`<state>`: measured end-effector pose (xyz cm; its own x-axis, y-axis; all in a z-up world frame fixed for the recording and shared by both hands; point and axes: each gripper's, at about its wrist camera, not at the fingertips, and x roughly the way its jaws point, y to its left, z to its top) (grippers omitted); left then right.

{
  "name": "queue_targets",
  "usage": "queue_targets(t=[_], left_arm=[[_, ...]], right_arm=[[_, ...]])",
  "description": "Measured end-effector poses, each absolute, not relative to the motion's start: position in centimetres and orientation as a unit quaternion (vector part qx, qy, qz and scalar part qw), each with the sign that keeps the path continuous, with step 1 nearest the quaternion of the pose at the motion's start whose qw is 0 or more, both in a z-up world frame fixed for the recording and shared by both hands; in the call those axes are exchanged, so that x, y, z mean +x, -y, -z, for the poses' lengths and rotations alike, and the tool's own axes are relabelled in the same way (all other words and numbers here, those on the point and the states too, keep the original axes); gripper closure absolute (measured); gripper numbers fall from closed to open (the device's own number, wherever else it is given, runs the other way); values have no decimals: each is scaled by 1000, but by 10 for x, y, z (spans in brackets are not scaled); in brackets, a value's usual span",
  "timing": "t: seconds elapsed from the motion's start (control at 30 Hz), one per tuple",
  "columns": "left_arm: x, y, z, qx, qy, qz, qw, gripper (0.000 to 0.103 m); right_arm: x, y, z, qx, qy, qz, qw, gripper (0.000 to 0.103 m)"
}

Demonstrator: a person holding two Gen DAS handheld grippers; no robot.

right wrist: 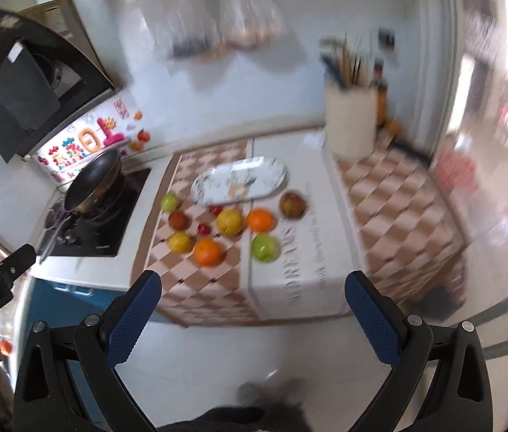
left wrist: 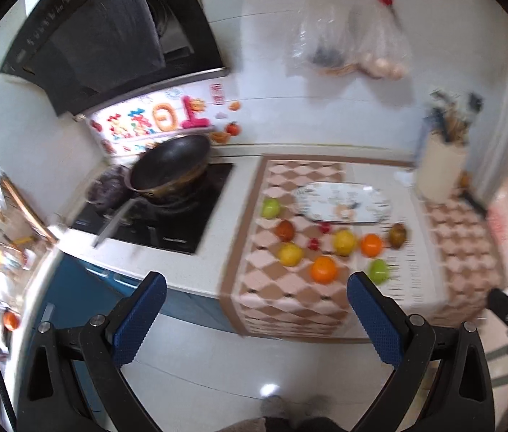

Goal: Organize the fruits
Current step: 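Grasp the lemon with the left gripper while the right gripper grasps the red apple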

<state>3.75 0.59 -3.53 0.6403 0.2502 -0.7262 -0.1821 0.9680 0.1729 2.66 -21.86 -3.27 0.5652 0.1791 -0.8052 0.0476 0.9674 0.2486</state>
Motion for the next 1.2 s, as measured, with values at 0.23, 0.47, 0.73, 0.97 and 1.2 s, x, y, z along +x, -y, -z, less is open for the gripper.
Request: queue_targets(t=[0.23, 0.47, 0.73, 0.97, 1.2], left_arm=[[90, -31, 98, 73, -463, -164, 868, 0], [175, -57, 176, 66, -557, -129, 818, 0], [286, -74, 268, -6, -653, -11, 757, 8], [327, -46, 333, 72, -703, 89, 701, 8], [338, -29, 364, 94, -718, 129, 678, 45]], right_arm=[[85, 206, 133, 149, -534, -74, 829, 21], [146, 204, 196, 176, -569, -40, 802, 21], [212, 212, 229, 172, -603, 31, 779, 21], [255, 221, 239, 178, -618, 74, 762, 21], [290, 241, 247, 186, -622, 95, 754, 21]])
